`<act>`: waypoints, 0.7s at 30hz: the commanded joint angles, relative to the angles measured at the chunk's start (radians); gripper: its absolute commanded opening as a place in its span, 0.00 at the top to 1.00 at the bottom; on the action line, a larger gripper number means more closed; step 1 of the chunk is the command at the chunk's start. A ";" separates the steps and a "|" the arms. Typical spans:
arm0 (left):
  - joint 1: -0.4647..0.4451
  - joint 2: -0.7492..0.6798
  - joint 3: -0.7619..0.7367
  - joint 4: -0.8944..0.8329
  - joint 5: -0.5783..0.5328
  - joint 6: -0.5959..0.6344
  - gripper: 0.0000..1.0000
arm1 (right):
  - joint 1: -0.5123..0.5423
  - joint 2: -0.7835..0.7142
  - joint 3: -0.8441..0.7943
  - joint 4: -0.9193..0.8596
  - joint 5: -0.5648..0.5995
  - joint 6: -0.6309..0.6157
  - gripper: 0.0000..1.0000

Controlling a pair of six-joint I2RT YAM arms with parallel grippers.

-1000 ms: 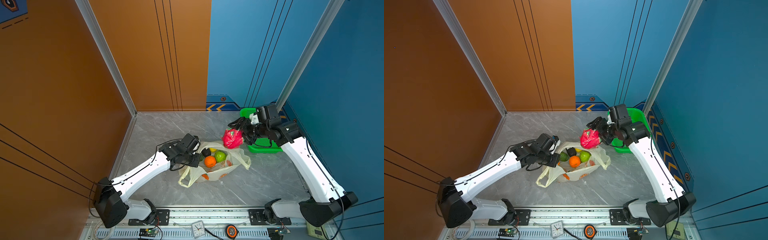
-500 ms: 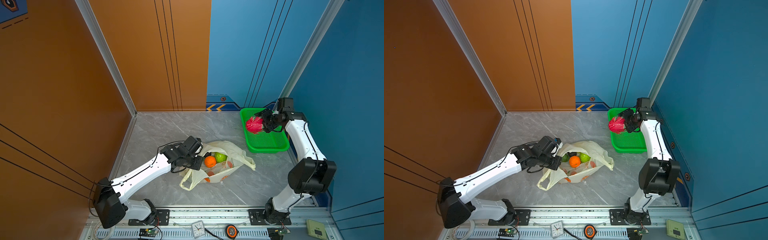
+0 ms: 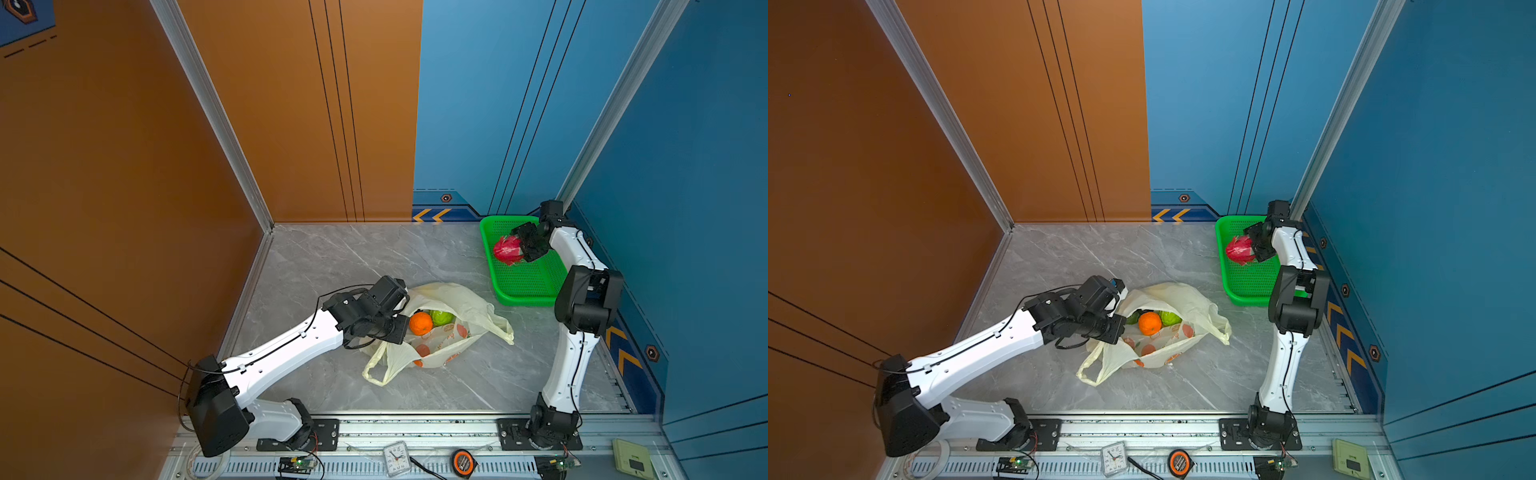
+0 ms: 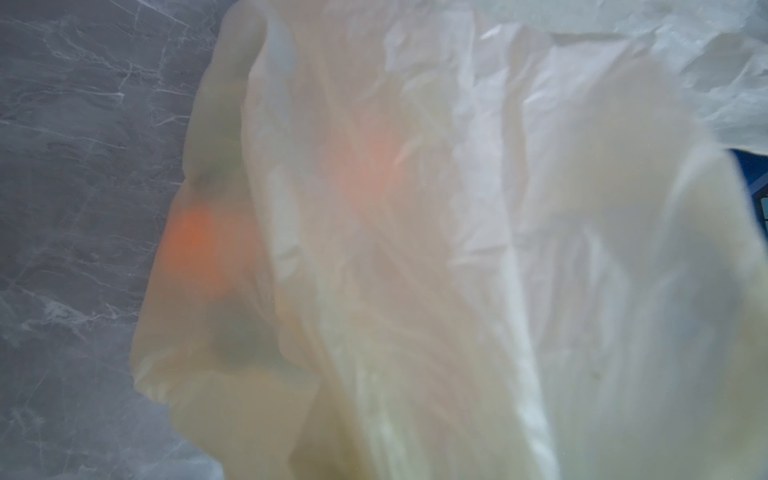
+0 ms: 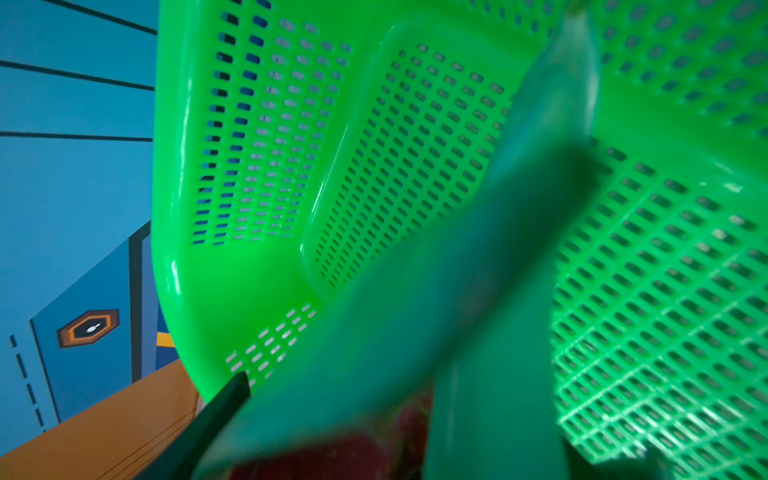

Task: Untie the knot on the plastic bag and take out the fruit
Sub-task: 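Lower the red dragon fruit into the green basket and open the right gripper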

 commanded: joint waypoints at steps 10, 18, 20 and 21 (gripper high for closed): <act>-0.013 -0.032 0.012 -0.049 -0.021 -0.008 1.00 | 0.009 -0.066 -0.008 -0.013 0.067 -0.013 0.02; -0.016 -0.033 0.015 -0.049 -0.014 0.008 1.00 | 0.000 -0.129 -0.007 -0.081 0.095 -0.028 0.00; -0.015 -0.032 0.012 -0.049 -0.013 0.012 1.00 | 0.000 -0.147 -0.007 -0.099 0.098 -0.038 0.00; -0.016 -0.031 0.013 -0.049 -0.011 0.012 1.00 | 0.002 -0.152 -0.003 -0.118 0.097 -0.049 0.00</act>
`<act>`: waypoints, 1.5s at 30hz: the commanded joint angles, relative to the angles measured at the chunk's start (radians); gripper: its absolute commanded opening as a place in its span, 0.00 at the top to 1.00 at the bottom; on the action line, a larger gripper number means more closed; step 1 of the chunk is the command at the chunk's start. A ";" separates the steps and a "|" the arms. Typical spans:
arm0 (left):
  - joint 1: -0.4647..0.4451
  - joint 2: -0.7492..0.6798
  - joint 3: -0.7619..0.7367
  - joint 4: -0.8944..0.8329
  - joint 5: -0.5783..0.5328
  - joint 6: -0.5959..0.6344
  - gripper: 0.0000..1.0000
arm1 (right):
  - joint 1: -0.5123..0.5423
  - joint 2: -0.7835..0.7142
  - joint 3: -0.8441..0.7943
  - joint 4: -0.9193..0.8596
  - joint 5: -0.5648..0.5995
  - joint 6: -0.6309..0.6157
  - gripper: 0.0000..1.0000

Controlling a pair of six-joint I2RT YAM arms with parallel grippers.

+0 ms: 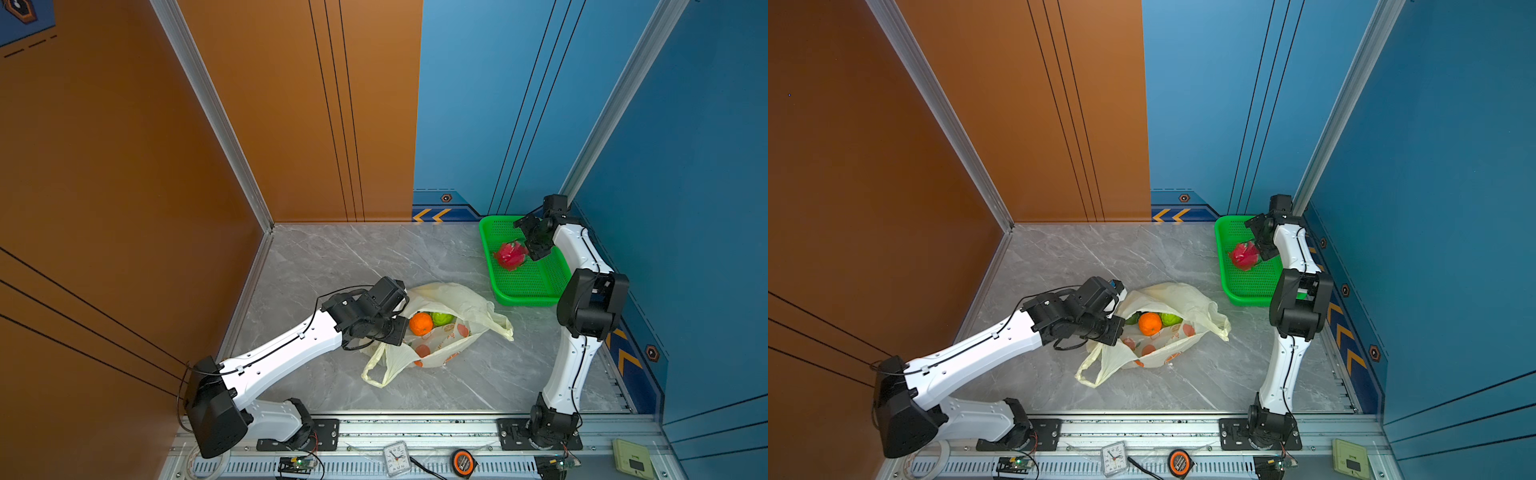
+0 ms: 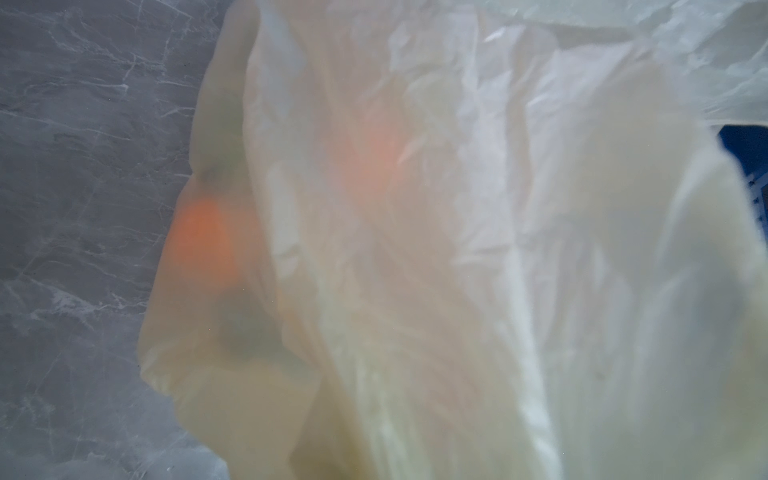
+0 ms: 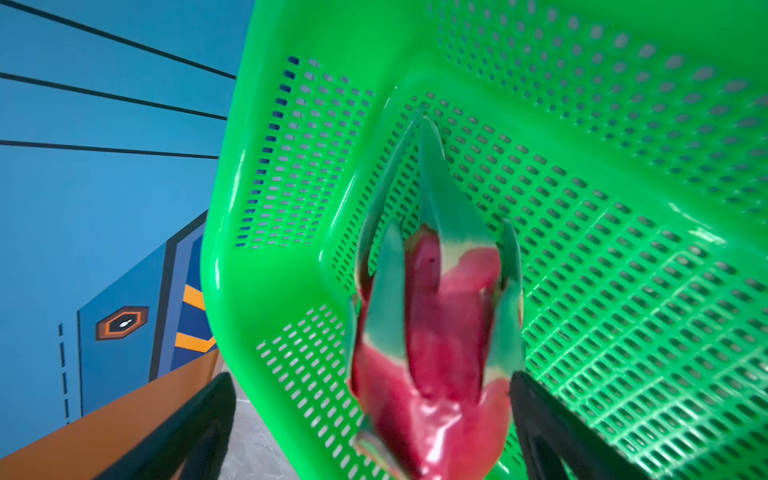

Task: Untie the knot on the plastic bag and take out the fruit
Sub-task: 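Lower the red dragon fruit into the green basket and open the right gripper, then move the right gripper back over the bag mouth while the left gripper holds the bag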

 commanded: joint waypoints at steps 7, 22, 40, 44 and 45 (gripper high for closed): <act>-0.013 -0.014 0.014 -0.027 0.000 0.015 1.00 | 0.041 -0.168 -0.008 -0.248 0.018 -0.194 0.00; -0.006 -0.030 0.023 -0.045 -0.017 -0.015 1.00 | 0.518 -0.668 -0.260 -0.453 -0.187 -0.465 0.00; 0.046 -0.048 0.040 -0.044 -0.001 -0.039 1.00 | 1.086 -0.777 -0.523 -0.301 0.091 -0.417 0.07; 0.058 -0.055 0.032 -0.044 0.002 -0.044 1.00 | 1.086 -0.786 -0.629 -0.201 0.129 -0.434 0.08; 0.065 -0.055 0.033 -0.044 0.005 -0.046 1.00 | 1.089 -0.782 -0.650 -0.181 0.131 -0.442 0.09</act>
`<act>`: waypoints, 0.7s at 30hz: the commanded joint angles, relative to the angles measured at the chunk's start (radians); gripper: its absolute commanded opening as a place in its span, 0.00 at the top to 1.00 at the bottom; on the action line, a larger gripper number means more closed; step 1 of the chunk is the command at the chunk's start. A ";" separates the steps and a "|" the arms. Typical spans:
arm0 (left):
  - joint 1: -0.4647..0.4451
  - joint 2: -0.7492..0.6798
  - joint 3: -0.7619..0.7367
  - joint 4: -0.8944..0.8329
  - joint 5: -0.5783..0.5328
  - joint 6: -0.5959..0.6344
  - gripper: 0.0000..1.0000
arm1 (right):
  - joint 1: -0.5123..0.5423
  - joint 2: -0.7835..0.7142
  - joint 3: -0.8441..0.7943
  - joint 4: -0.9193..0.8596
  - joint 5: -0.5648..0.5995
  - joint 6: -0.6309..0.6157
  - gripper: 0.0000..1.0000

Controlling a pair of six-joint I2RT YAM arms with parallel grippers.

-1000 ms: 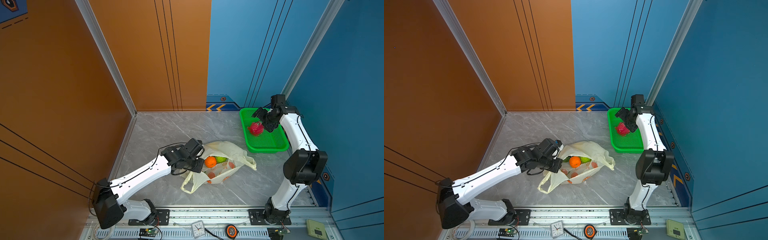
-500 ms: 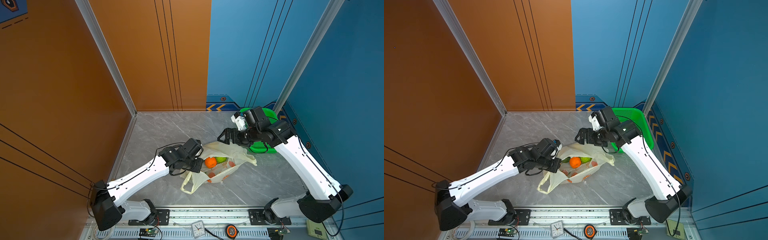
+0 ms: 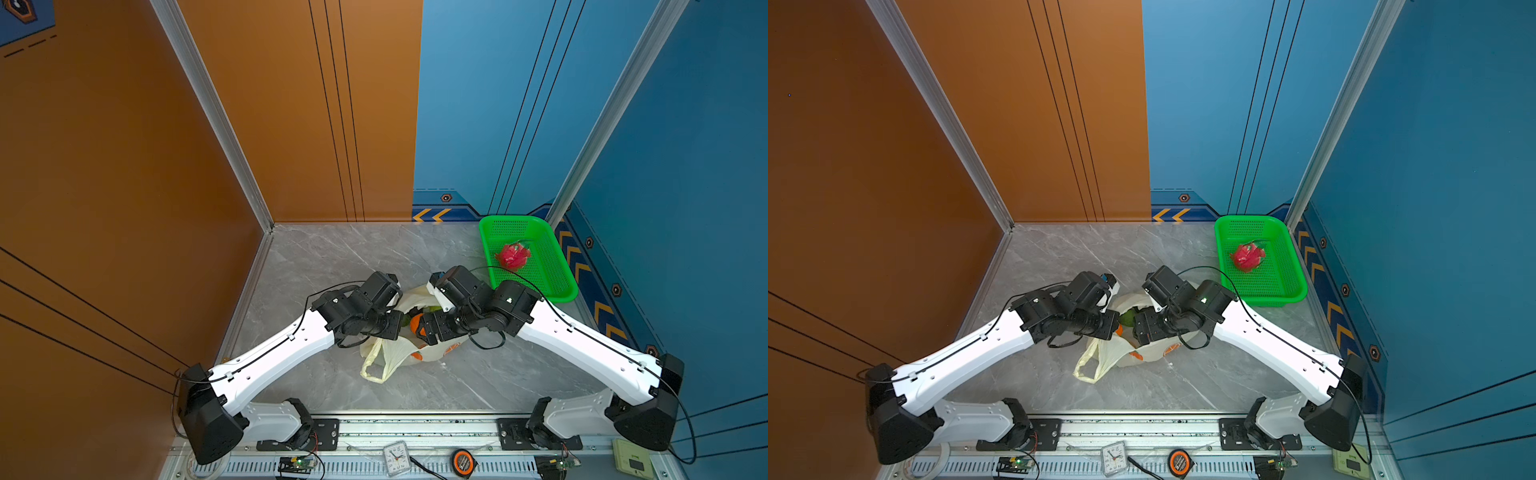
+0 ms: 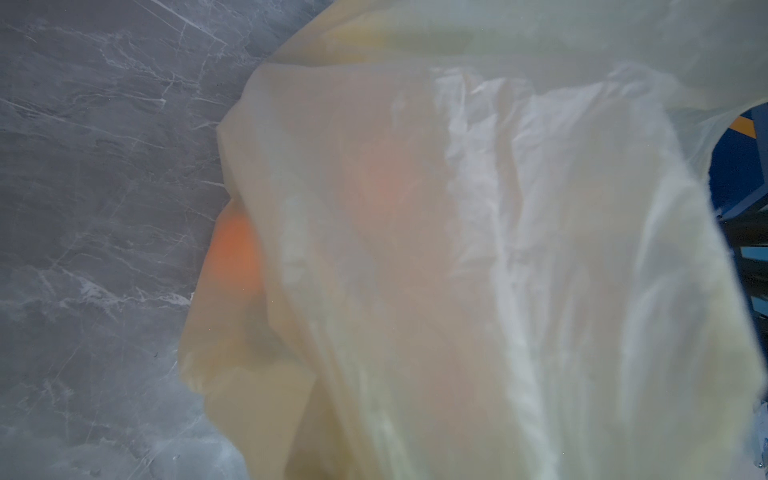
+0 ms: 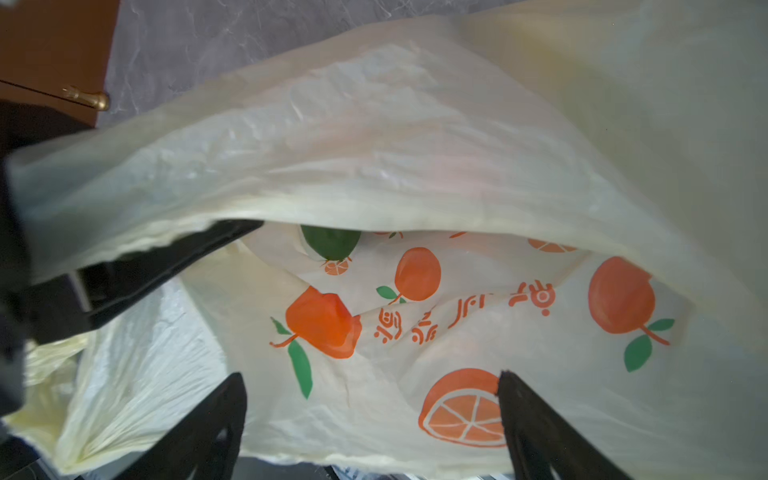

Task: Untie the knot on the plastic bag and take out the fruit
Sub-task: 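Move the right gripper back over the bag mouth while the left gripper holds the bag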

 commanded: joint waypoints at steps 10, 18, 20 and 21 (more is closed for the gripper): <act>0.081 -0.016 0.011 0.007 0.037 -0.042 1.00 | 0.181 -0.088 -0.278 0.235 0.246 -0.013 0.13; 0.096 -0.008 0.016 0.019 0.096 -0.019 1.00 | 0.180 0.001 -0.290 0.256 0.178 -0.016 0.10; 0.092 -0.008 0.013 0.019 0.120 0.001 1.00 | 0.142 0.032 -0.242 0.255 0.114 -0.018 0.09; 0.090 -0.012 0.007 0.018 0.126 0.004 1.00 | 0.124 0.058 -0.211 0.245 0.077 -0.022 0.09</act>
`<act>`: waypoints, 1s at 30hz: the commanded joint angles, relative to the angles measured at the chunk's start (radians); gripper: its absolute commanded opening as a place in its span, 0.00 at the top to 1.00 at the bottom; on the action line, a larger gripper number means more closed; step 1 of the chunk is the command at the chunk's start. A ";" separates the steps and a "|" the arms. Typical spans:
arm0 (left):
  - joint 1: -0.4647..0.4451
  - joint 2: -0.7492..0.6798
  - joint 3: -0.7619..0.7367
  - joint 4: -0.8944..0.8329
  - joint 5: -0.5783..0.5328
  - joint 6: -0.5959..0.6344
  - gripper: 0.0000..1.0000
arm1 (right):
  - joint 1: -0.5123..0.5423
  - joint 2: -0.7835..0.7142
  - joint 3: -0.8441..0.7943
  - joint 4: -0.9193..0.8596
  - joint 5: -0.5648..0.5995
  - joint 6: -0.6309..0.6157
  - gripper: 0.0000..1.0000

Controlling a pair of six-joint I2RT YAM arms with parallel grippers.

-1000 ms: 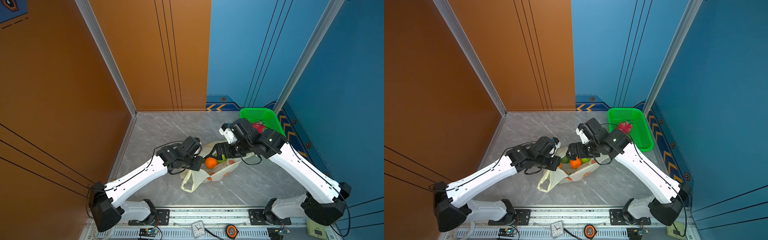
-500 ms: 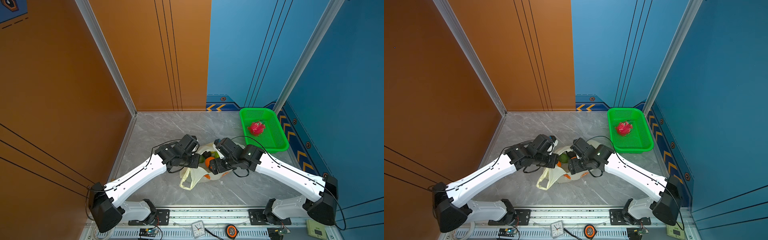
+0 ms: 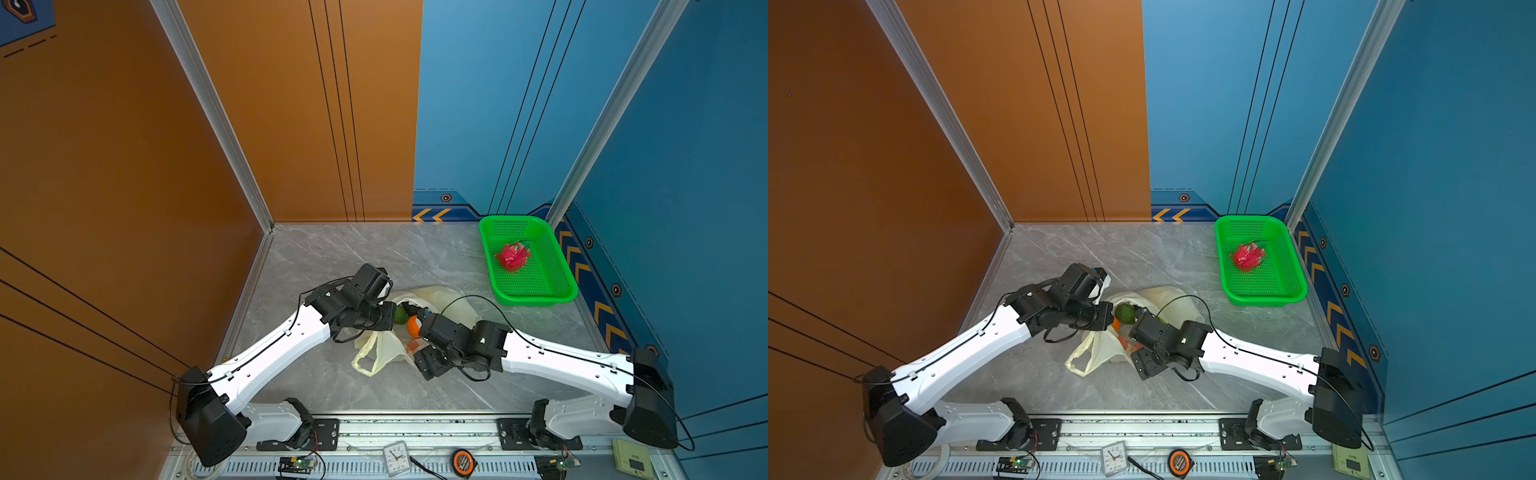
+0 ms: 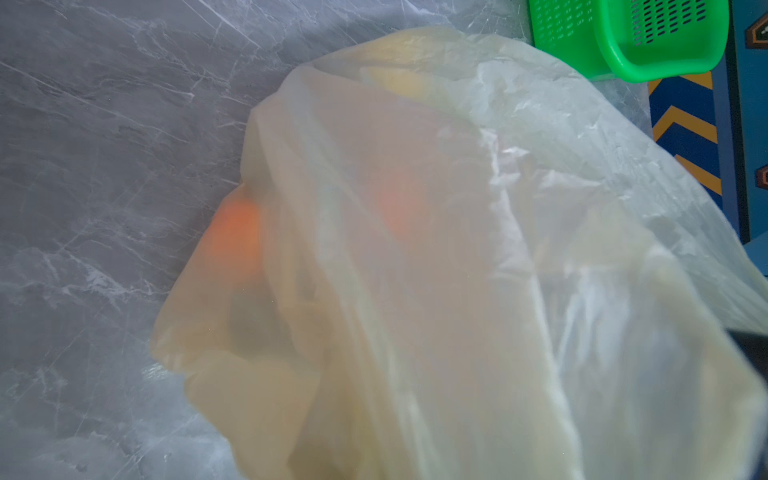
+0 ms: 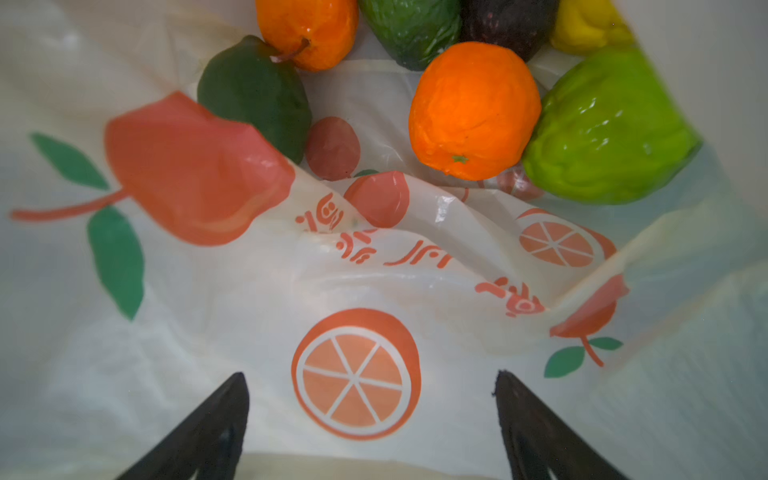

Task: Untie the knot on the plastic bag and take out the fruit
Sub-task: 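Move the right gripper back over the bag mouth while the left gripper holds the bag, then lower the right gripper into the bag onto the large orange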

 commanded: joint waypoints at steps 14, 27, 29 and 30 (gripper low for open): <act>-0.024 -0.053 -0.083 0.003 0.082 0.059 1.00 | -0.203 0.216 0.225 0.174 -0.046 0.148 0.09; -0.071 -0.022 -0.090 -0.010 0.045 0.065 1.00 | -0.283 0.353 0.302 0.197 0.071 0.226 0.00; -0.069 -0.025 -0.082 -0.010 0.009 0.056 1.00 | -0.268 0.351 0.294 0.154 0.039 0.255 0.01; -0.067 -0.027 -0.077 -0.010 -0.007 0.049 1.00 | -0.260 0.347 0.286 0.134 0.024 0.272 0.01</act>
